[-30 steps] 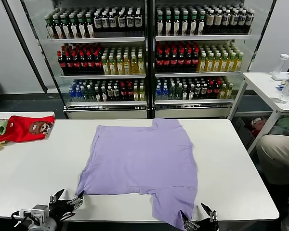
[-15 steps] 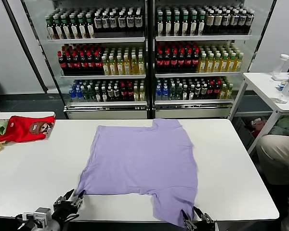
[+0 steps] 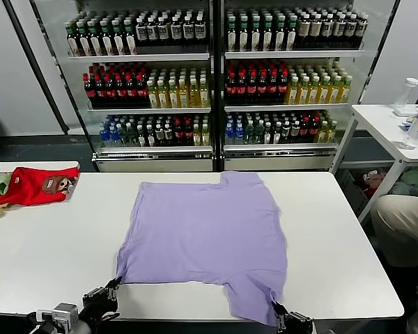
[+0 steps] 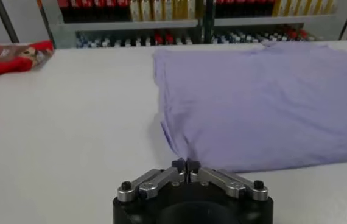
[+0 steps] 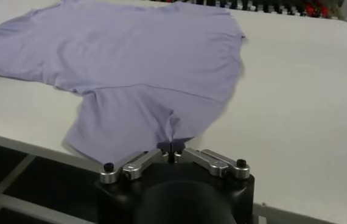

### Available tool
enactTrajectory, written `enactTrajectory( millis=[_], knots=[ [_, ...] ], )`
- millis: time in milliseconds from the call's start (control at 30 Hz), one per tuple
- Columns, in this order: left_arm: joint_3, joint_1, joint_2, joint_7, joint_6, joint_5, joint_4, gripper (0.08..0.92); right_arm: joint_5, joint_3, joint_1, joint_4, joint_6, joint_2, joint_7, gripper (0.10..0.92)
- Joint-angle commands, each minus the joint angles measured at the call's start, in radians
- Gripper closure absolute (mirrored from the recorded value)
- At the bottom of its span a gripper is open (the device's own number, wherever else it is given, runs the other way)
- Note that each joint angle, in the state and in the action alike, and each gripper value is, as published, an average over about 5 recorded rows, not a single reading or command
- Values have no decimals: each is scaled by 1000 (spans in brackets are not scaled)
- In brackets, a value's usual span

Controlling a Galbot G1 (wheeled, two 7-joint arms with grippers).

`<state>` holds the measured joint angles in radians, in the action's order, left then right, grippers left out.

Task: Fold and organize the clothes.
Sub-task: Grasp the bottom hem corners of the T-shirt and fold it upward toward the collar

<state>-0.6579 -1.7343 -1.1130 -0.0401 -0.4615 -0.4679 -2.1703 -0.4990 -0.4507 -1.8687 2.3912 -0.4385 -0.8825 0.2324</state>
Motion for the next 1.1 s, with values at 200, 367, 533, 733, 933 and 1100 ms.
enactTrajectory(
  millis=[200, 367, 533, 733, 933, 1100],
  knots=[
    [-31, -286, 49, -74, 17, -29, -229, 912, -4, -256, -282, 157, -2, 12, -47, 909],
    [-77, -362, 51, -91, 23, -51, -260, 912, 36, -267, -355, 184, 5, -21, -55, 909],
    [-153, -345, 53, -91, 15, -113, -293, 912, 39, -272, -324, 207, 8, -28, -53, 909],
    [-122, -113, 80, -33, 33, -153, -162, 912, 9, -206, -71, 128, -20, -26, -30, 909],
    [-36, 111, 57, 22, 53, -156, -16, 912, -23, -156, 130, 42, -70, -13, -21, 909],
    [29, 197, 27, 48, 37, -141, 51, 912, -24, -74, 277, -56, -92, -30, -15, 909]
  ],
)
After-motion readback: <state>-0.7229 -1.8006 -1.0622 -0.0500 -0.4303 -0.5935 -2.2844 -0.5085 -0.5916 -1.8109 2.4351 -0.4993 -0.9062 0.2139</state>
